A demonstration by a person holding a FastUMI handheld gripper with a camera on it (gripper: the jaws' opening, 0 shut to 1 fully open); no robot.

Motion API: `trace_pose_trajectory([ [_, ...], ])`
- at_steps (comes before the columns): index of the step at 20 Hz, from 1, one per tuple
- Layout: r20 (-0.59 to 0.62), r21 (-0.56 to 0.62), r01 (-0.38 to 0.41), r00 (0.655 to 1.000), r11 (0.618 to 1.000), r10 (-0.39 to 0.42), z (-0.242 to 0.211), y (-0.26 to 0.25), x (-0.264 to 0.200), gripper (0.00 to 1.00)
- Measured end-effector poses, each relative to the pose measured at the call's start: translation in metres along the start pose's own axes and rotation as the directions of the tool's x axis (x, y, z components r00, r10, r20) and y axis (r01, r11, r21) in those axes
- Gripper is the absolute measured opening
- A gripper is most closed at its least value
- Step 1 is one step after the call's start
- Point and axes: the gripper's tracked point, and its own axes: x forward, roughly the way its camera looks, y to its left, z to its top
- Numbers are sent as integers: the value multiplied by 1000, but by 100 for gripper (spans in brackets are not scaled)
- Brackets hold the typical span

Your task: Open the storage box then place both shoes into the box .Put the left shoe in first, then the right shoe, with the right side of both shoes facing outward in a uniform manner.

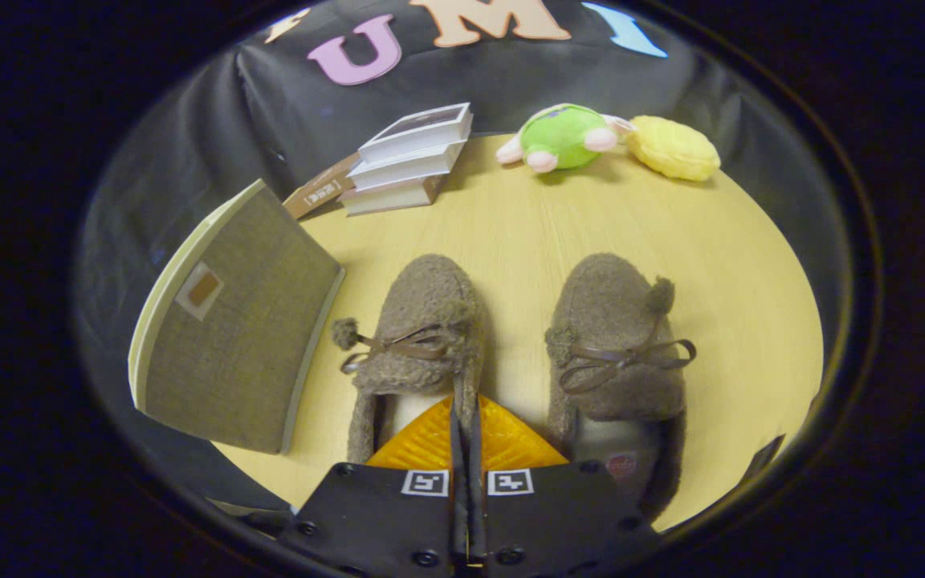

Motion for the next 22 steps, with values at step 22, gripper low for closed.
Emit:
trace_pose_trajectory([
  [22,194,195,-193,969,962,156,129,148,-106,4],
])
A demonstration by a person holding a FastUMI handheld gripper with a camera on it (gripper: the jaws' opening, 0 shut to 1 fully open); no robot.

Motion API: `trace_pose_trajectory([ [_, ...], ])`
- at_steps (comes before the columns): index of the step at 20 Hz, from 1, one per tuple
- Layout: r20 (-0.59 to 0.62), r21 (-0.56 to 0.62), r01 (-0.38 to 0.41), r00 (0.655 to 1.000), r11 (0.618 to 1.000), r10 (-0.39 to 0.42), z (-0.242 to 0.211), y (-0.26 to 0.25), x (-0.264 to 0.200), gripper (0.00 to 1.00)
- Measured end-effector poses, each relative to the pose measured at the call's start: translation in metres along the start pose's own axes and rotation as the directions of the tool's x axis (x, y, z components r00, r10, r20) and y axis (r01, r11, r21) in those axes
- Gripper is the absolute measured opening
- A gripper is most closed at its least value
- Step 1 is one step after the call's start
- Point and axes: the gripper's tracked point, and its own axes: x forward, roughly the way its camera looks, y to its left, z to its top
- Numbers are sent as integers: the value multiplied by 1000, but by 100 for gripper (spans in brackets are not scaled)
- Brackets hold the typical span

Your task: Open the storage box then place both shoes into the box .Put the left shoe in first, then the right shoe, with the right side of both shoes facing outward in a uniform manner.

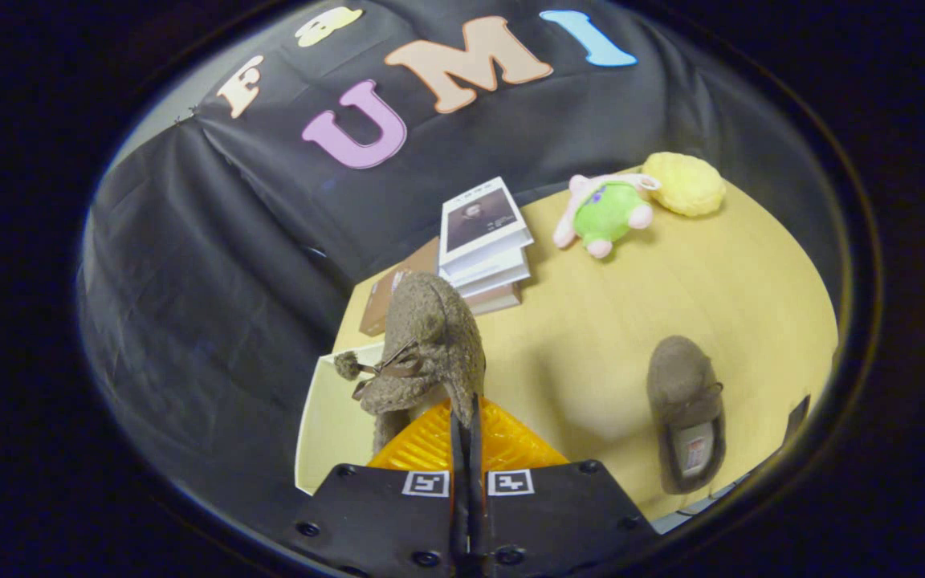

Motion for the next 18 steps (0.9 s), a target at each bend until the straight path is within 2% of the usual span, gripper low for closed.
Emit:
trace_pose_trajectory([
  [4,-11,-16,-59,998,998,59,-4,56,9,4],
  [8,-76,-35,-83,994,996,80,-34,95,31,4],
  [18,-222,-93,-25,975,995,4,-111,128,94,4],
])
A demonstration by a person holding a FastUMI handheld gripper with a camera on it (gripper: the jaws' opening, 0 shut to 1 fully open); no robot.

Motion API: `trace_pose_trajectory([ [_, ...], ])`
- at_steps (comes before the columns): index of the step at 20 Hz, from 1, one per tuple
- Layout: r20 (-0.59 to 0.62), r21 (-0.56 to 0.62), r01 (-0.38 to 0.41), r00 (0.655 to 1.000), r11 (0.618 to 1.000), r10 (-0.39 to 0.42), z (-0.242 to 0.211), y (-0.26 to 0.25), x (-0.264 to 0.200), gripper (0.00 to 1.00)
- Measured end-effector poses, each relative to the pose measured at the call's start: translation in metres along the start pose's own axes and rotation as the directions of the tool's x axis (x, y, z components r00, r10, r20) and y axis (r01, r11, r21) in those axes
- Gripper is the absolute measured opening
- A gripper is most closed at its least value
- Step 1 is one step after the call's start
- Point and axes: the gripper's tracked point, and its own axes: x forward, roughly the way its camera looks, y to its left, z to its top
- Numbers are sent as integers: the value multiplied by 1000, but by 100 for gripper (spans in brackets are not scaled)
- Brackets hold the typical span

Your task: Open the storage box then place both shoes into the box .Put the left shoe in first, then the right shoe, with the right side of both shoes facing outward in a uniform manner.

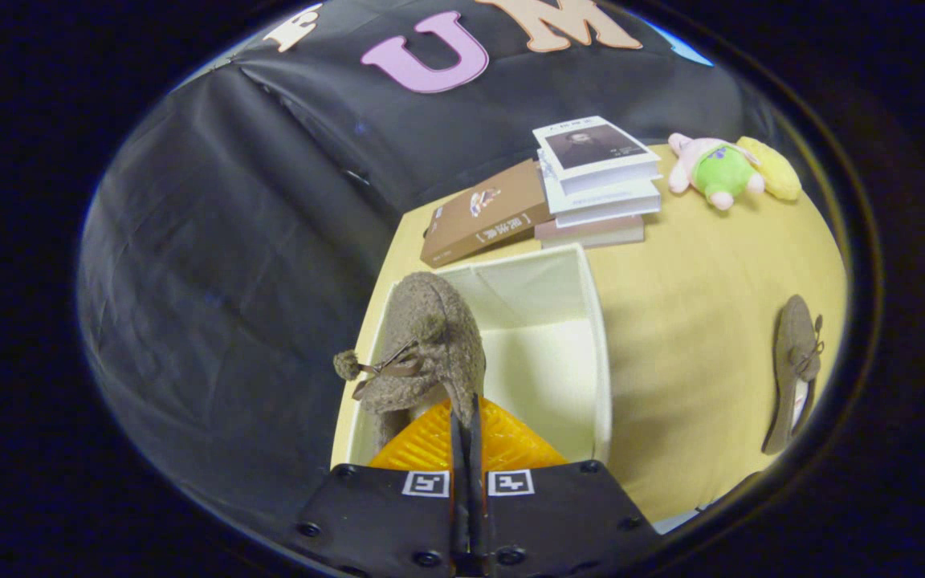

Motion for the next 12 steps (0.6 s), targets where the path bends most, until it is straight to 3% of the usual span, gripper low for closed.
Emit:
trace_pose_trajectory([
  [6,-79,14,97,992,995,-96,-31,-5,35,4],
  [12,-128,-69,137,981,988,-145,-52,-1,56,9],
])
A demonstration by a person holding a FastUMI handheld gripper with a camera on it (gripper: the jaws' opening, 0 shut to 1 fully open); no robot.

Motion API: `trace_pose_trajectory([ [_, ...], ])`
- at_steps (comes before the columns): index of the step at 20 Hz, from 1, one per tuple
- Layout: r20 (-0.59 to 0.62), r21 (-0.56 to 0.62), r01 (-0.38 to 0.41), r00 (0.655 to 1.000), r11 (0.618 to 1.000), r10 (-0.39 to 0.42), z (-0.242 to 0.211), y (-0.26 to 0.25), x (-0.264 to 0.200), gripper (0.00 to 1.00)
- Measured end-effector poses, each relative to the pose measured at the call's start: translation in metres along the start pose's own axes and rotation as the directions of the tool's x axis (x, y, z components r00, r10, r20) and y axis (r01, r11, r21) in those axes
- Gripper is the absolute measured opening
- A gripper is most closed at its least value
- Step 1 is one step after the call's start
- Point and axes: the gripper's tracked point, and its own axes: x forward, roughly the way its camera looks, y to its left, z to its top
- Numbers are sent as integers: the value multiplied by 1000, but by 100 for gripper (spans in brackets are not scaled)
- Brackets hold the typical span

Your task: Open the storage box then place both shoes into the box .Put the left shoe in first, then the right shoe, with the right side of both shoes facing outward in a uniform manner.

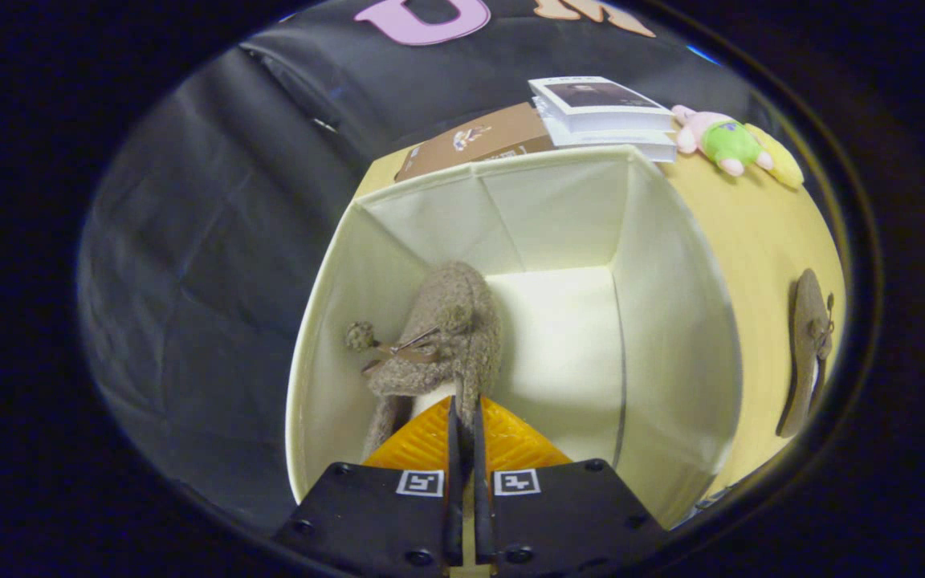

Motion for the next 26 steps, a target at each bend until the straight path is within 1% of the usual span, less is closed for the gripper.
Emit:
trace_pose_trajectory([
  [1,-14,-13,4,1000,1000,-5,-5,1,3,9],
  [3,-44,-36,-22,999,999,20,-13,7,7,17],
  [5,-59,-54,-53,997,997,49,-15,11,8,29],
  [9,-29,-80,-130,991,988,128,-9,28,-12,53],
  [13,15,-191,-159,986,969,165,1,25,-43,76],
  [15,55,-227,-192,976,955,209,8,28,-61,88],
  [17,96,-250,-235,959,939,265,17,28,-80,100],
  [20,161,-265,-264,936,927,313,31,13,-106,100],
  [23,235,-298,-255,914,920,330,45,-13,-128,100],
  [26,278,-293,-260,898,920,342,50,-43,-148,100],
])
